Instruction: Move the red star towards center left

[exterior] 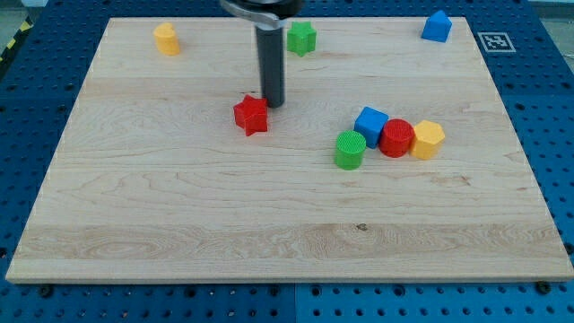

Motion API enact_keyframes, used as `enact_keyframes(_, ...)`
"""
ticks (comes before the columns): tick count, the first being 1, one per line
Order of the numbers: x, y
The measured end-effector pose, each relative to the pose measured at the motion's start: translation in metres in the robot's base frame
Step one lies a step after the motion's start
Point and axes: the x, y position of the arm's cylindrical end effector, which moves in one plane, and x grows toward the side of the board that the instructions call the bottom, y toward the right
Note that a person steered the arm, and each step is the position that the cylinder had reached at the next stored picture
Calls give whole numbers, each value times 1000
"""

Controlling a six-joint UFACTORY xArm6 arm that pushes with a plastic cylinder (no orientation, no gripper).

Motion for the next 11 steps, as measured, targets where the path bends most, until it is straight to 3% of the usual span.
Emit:
enact_keyframes(1, 0, 34)
enact_keyframes(5, 29, 41)
enact_keyframes(7, 40, -4)
enact_keyframes(11, 40, -19)
